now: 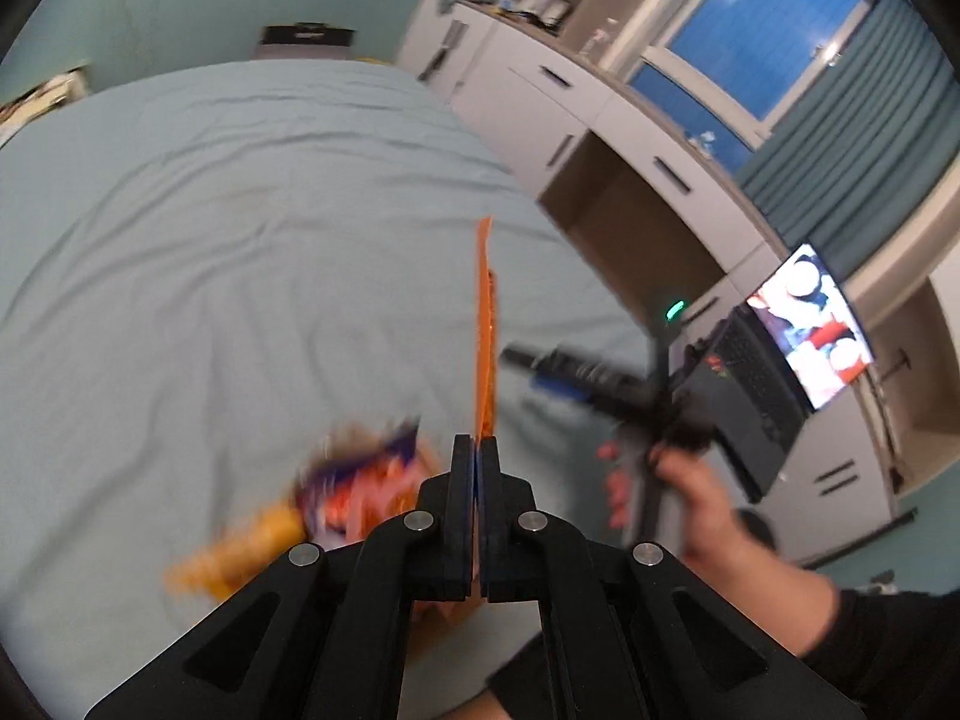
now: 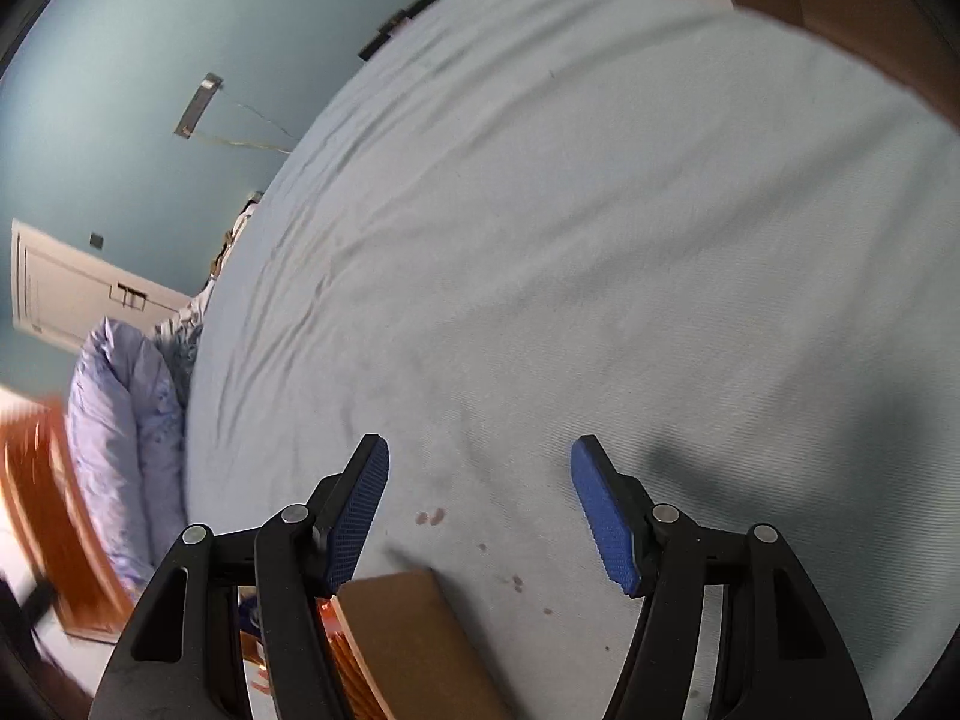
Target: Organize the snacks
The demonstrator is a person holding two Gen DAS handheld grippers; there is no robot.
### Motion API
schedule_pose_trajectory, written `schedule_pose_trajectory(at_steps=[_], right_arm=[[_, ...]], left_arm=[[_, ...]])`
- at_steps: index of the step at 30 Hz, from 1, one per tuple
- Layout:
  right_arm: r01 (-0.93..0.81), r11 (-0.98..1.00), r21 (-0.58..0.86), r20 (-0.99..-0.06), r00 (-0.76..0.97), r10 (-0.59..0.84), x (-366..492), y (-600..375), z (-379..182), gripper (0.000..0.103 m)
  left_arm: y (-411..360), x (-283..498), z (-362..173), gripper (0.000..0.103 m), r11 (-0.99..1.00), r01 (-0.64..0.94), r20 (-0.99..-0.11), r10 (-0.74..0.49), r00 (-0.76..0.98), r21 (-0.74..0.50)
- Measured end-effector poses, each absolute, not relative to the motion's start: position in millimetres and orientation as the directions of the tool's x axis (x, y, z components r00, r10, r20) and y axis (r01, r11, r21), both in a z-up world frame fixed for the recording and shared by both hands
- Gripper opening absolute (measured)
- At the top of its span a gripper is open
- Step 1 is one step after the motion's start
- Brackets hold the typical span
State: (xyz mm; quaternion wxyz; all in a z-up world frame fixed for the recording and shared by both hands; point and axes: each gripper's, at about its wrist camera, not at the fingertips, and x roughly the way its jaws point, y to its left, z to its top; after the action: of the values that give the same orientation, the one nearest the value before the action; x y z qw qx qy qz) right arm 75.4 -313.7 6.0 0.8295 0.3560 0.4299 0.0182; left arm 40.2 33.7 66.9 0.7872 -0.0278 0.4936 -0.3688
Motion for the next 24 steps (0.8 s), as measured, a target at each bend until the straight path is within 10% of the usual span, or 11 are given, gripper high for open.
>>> schedule_pose_trajectory(at_steps=[2,3,4,8,10,24], right_arm=[[0.252,0.77,0.586,-0.697,0.642,0.32,61,-307,14,0.062],[0.242,0.777,0.581,-0.694,0.645,0.319,55,-304,17,0.062],[0.23,0.783,0.578,-0.691,0.649,0.319,48,-302,20,0.062],[0.164,0.84,0.517,-0.681,0.673,0.288,7,-282,33,0.062],[0.142,0.858,0.493,-0.679,0.68,0.277,-5,-274,32,0.062],[-0.188,0.982,0.024,-0.688,0.71,0.153,-37,-171,46,0.062]], left_arm=[[31,32,35,0.025,0.834,0.506,-0.823,-0.437,0.364,-0.219],[29,31,19,0.062,0.869,0.482,-0.844,-0.339,0.415,-0.112],[28,25,4,0.074,0.89,0.455,-0.849,-0.237,0.473,0.005],[25,19,2,0.082,0.897,0.387,-0.817,-0.054,0.574,0.213],[34,17,9,0.103,0.924,0.337,-0.811,-0.053,0.583,0.182],[57,-30,32,0.103,0.982,0.145,-0.718,-0.011,0.696,0.125]])
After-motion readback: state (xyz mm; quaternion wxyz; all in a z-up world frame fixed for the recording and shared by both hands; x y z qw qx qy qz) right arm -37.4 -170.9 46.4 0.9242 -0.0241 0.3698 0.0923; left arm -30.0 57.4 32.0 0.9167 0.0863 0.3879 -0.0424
